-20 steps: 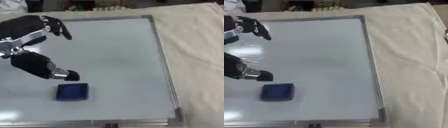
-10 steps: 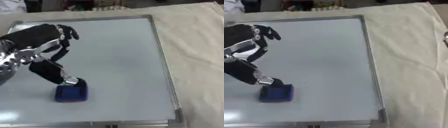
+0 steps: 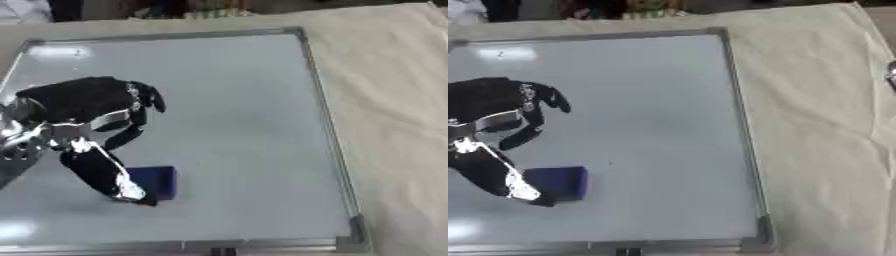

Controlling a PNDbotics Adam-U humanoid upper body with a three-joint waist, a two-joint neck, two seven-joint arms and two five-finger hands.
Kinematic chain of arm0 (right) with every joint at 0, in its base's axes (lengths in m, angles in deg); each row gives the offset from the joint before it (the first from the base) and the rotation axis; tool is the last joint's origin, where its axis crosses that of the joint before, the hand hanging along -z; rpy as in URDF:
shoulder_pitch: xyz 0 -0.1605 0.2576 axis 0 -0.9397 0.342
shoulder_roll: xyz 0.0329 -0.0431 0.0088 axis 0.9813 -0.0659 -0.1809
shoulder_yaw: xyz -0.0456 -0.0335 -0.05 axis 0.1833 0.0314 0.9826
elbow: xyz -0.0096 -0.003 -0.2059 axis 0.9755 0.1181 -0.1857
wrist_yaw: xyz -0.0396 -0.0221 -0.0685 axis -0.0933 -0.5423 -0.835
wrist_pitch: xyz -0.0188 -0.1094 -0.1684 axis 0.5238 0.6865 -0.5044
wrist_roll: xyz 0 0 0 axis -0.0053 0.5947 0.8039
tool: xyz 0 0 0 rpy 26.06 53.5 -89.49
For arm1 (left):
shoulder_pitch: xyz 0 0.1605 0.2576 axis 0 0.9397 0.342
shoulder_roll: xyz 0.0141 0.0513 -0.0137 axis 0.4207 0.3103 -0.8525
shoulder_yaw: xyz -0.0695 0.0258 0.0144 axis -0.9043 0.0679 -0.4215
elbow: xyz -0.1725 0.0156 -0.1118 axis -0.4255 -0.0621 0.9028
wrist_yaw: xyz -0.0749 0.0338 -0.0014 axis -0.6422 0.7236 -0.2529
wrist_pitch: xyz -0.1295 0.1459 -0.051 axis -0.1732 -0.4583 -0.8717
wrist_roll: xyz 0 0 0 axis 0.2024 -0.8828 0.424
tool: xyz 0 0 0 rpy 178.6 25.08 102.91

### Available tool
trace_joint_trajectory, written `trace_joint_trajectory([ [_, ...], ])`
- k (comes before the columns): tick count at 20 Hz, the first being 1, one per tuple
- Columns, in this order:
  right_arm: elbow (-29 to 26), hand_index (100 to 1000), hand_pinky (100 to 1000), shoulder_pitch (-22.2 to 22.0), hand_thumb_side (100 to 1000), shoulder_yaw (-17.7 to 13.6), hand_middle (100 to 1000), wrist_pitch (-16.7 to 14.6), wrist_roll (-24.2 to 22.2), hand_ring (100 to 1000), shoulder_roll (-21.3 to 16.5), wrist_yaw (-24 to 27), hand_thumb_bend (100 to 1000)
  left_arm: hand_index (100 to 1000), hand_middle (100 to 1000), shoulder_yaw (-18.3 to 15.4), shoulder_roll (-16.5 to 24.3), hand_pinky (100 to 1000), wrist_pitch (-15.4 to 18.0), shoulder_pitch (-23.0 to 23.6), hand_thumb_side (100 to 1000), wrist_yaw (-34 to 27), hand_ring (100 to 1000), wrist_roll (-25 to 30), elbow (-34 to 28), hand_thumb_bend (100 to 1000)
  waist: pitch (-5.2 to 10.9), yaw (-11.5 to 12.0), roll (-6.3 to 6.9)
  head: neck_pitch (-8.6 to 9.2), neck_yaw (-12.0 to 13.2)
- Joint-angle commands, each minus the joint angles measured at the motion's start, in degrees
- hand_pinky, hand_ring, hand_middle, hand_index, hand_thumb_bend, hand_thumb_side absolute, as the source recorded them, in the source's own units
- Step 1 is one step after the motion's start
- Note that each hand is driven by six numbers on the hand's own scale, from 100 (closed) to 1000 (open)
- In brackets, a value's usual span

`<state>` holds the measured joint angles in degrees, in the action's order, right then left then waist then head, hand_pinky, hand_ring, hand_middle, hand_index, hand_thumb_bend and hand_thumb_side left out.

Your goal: Wipe the whiteboard clean with a brush.

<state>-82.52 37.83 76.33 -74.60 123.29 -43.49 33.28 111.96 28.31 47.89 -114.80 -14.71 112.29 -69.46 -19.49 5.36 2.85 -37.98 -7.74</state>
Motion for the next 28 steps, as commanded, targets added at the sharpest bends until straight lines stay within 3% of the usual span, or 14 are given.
trace_joint_trajectory([
  [1, -0.78, 828, 769, 0.43, 1000, -0.60, 775, -0.07, 0.40, 822, -1.00, 0.61, 100, 198, 723, -2.00, 2.62, 848, 1.35, -0.08, 465, -0.98, 832, 0.89, -2.34, 771, 0.96, 0.16, -0.34, -0.48, 0.02],
  [5, -0.78, 826, 769, 0.42, 1000, -0.57, 773, -0.11, 0.55, 821, -0.76, 0.80, 100, 191, 654, -1.66, 2.79, 804, 1.58, 0.61, 448, -0.93, 790, 0.55, -2.55, 760, 1.07, 0.28, -0.53, -0.34, 0.17],
  [9, -0.78, 823, 770, 0.37, 1000, -0.65, 769, -0.15, 0.65, 818, -0.61, 0.87, 100, 174, 631, -0.83, 2.60, 765, -0.65, 1.76, 427, -0.33, 756, -1.32, -2.56, 712, 1.19, 0.29, -0.80, -0.20, 0.11],
  [16, -0.78, 820, 769, 0.31, 1000, -0.67, 766, -0.46, 0.63, 817, -0.15, 1.07, 100, 166, 666, -0.21, 1.54, 757, -2.51, 3.75, 435, 2.15, 761, -4.97, -1.51, 638, 1.14, 0.17, -1.13, 0.11, 0.88],
  [28, -0.78, 819, 770, 0.36, 1000, -0.75, 765, -0.95, 1.11, 816, 0.28, 1.31, 100, 158, 676, 1.23, -1.45, 749, -0.53, 5.07, 414, 3.72, 750, -10.83, 6.05, 623, 0.78, -0.11, -1.40, 0.67, 1.20],
])
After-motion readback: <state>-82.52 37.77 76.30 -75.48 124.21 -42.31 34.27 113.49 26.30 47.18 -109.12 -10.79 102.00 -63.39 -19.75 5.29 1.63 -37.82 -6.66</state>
